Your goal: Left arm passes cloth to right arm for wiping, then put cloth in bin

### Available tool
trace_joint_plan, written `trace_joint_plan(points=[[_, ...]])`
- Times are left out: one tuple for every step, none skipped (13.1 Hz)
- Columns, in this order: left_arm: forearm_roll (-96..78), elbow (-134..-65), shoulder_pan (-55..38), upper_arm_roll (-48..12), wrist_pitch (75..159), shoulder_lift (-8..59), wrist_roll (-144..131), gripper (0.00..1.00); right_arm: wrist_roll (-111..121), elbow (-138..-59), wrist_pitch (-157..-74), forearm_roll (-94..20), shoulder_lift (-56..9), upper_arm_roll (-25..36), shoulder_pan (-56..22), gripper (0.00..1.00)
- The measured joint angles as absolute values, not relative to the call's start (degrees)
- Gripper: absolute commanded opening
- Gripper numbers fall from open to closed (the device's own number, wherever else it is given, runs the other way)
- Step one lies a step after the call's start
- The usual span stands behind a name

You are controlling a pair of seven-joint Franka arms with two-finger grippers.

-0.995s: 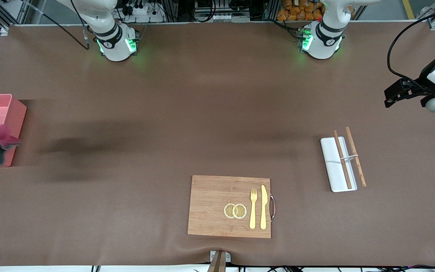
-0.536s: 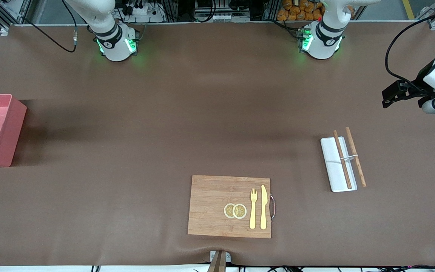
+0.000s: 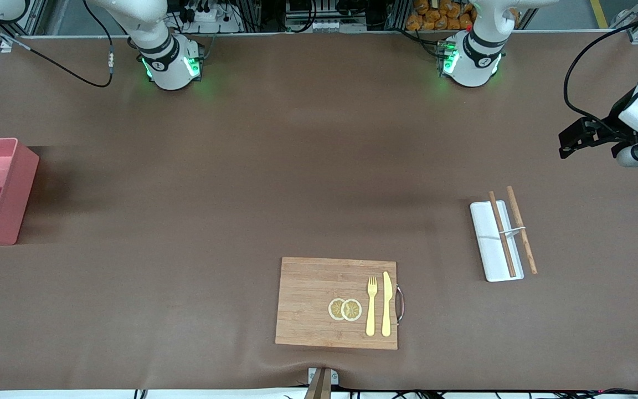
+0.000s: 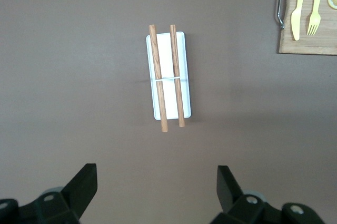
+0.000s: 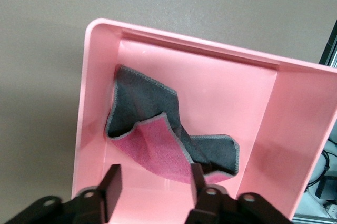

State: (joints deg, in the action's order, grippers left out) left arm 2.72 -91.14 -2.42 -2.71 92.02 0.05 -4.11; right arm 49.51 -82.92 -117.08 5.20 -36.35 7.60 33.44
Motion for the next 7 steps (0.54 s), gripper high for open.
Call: trace_joint_plan(points=[[2.7,-91.1,-2.4,-2.7,92.0,0.1,-4.1,1.00,49.5,-82.5,-116.7,5.1,-36.2,7.4,33.4,1.00],[2.7,-91.1,-2.4,-2.7,92.0,0.1,-4.1,1.00,49.5,-81.8,-115.3,4.9,-35.7,7.0,33.2,1.00],[2.7,-91.0,-2.4,-2.7,92.0,0.0,-4.1,1.00,49.4,-81.1,-113.0,4.8,-34.8,6.7,32.8,1.00],[2.7,-90.7,-2.4,-2.7,92.0,0.0,-4.1,1.00,49.1,-80.6,-110.6,4.7,-33.3,6.4,32.2,1.00],[2.7,-90.4,-2.4,-2.7,92.0,-0.1,-4.1,1.00,48.2,-80.4,-108.4,4.6,-31.4,6.2,31.1,1.00],[2.7,-90.2,-2.4,-2.7,92.0,-0.2,-4.1,1.00,46.4,-80.4,-106.5,4.6,-29.6,6.1,29.7,1.00],[2.6,-90.1,-2.5,-2.7,91.8,-0.3,-4.1,1.00,44.2,-80.4,-104.4,4.6,-27.9,6.0,28.1,1.00]])
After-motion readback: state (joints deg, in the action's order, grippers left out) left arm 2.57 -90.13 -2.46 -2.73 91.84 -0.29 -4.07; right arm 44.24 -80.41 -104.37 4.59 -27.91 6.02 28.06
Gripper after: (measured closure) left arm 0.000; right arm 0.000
